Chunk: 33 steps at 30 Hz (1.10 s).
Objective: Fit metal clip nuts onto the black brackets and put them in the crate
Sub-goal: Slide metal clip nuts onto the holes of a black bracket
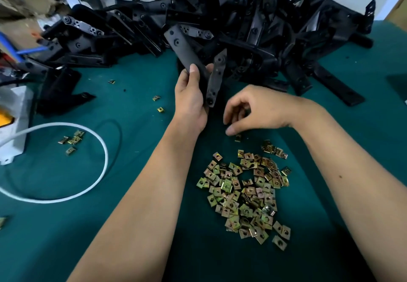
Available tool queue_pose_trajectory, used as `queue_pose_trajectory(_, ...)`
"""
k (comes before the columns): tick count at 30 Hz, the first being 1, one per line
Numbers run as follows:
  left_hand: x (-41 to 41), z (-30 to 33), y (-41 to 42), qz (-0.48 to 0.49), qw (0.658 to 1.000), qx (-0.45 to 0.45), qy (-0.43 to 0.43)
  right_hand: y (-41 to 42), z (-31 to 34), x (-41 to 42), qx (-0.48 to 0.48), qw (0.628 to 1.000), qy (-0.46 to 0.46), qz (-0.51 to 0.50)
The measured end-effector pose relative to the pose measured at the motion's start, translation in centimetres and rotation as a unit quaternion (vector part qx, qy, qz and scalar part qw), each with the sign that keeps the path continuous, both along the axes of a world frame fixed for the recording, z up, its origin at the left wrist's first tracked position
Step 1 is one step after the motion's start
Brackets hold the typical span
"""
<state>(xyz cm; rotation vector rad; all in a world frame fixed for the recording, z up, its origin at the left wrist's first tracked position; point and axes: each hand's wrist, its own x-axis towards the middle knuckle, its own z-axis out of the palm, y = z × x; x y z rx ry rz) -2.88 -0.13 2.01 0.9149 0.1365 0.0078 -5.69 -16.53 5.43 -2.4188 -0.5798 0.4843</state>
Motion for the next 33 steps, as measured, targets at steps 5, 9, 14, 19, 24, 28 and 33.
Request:
queue_pose_trajectory(5,0.0,0.2,0.0,0.045,0.999,-0.014,-0.003,-0.6,0.0,-0.4,-0.077,0.996,-0.026,0.026)
queue_pose_trajectory(9,0.0,0.0,-0.1,0.081,0.996,0.039,0.020,-0.6,-1.0,-0.4,-0.028,0.997,-0.068,-0.021)
queue_pose_trajectory(14,-0.4,-0.4,-0.7,0.072,0.991,0.112,0.005,-0.1,-3.5,-1.5,0.309,0.934,-0.034,-0.174)
queue_pose_trajectory(19,-0.9,-0.6,-0.9,0.076,0.986,0.147,0.007,-0.3,-4.7,-2.1,0.449,0.870,-0.009,-0.206)
queue_pose_trajectory(24,-1.6,-1.0,-1.3,0.067,0.982,0.178,-0.006,-0.3,-4.7,-2.1,0.461,0.858,-0.036,-0.225)
queue_pose_trajectory(28,-1.8,-1.1,-2.0,0.077,0.963,0.254,-0.040,-0.2,-4.5,-2.2,0.448,0.859,-0.046,-0.242)
queue_pose_trajectory(33,-1.7,-1.0,-2.4,0.114,0.943,0.307,-0.054,-0.3,-4.3,-2.5,0.492,0.834,-0.006,-0.248)
